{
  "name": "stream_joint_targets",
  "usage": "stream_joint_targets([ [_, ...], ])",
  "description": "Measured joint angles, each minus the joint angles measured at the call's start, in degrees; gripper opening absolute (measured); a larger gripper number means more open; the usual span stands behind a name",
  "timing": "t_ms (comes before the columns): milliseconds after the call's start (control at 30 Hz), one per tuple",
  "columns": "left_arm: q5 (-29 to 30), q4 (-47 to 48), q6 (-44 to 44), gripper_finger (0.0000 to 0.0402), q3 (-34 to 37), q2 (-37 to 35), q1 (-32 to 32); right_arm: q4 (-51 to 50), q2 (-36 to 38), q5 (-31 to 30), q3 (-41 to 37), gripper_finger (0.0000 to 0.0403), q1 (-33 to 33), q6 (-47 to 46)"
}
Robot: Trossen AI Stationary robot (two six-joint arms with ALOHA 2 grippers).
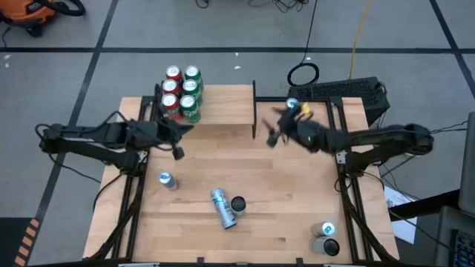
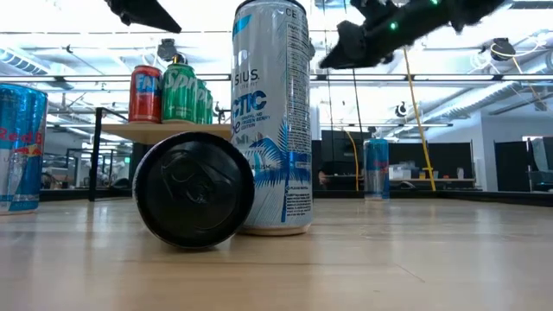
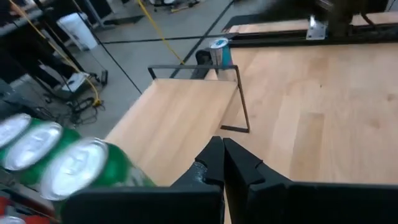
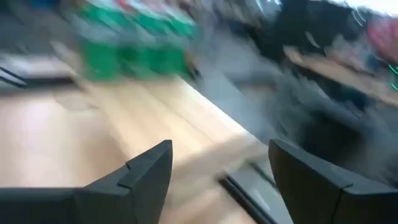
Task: Place canned beverage on shelf
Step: Put the top right blue soda can on the shelf
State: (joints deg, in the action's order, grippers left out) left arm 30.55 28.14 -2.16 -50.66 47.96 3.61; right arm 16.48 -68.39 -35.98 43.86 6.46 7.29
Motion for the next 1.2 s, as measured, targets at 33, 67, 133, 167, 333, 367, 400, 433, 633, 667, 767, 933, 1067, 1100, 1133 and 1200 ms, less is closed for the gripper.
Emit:
stream_joint_targets([
  [33, 1.3, 0.1, 1.1, 0.0001, 0.9, 0.3, 1.4, -9.2, 0.8, -0.6, 3.4, 0.0258, 1.7, -1.7],
  [67, 2.4, 0.4, 2.2, 0.0001, 1.7, 0.6, 2.6, -17.6, 1.0, -0.2, 6.7, 0.0258, 3.7, -3.7],
  [133, 4.3, 0.5, 4.6, 0.0001, 2.9, 1.1, 4.6, -32.4, 0.7, 4.1, 13.4, 0.0258, 8.1, -6.4],
  [167, 4.8, 0.2, 5.6, 0.0001, 3.5, 1.2, 5.5, -38.3, 0.2, 7.3, 16.4, 0.0258, 10.4, -7.2],
  [333, 5.6, -1.1, 9.6, 0.0001, 7.0, 1.3, 8.3, -55.6, -3.6, 21.5, 28.0, 0.0259, 22.1, -8.4],
  [367, 5.6, -1.7, 10.5, 0.0001, 7.7, 1.3, 8.7, -57.6, -4.5, 23.9, 29.9, 0.0259, 24.1, -7.8],
  [400, 5.7, -2.7, 10.9, 0.0001, 8.4, 1.3, 9.0, -59.9, -5.4, 26.4, 31.7, 0.0259, 26.1, -7.2],
  [433, 5.7, -3.8, 11.1, 0.0001, 9.2, 1.3, 9.3, -62.1, -6.5, 28.9, 33.3, 0.0260, 28.0, -6.8],
  [633, 5.7, -5.9, 12.3, 0.0002, 11.2, 2.2, 9.6, -71.4, -14.7, 34.6, 37.2, 0.0292, 36.0, -4.8],
  [667, 5.7, -5.9, 12.3, 0.0002, 11.3, 2.3, 9.6, -72.3, -16.1, 34.7, 37.3, 0.0302, 36.9, -4.8],
  [767, 5.5, -6.8, 12.3, 0.0011, 11.6, 2.3, 9.6, -73.8, -20.3, 34.7, 37.3, 0.0336, 39.6, -5.4],
  [933, 5.5, -6.8, 12.3, 0.0061, 11.7, 2.3, 9.6, -74.2, -23.4, 37.5, 37.3, 0.0391, 41.7, -5.1],
  [1067, 5.7, -6.8, 12.3, 0.0105, 11.7, 2.7, 9.6, -73.8, -24.2, 39.1, 37.3, 0.0395, 42.0, -4.3],
  [1100, 6.4, -6.8, 12.3, 0.0114, 11.7, 3.0, 9.6, -73.4, -24.3, 39.1, 37.3, 0.0394, 42.0, -3.8],
  [1133, 7.2, -6.7, 12.3, 0.0121, 11.7, 3.3, 9.6, -73.0, -24.4, 39.1, 37.3, 0.0394, 42.0, -3.7],
  [1200, 8.8, -6.8, 12.3, 0.0130, 11.7, 4.0, 9.5, -72.2, -25.0, 39.1, 37.3, 0.0393, 42.0, -4.2],
])
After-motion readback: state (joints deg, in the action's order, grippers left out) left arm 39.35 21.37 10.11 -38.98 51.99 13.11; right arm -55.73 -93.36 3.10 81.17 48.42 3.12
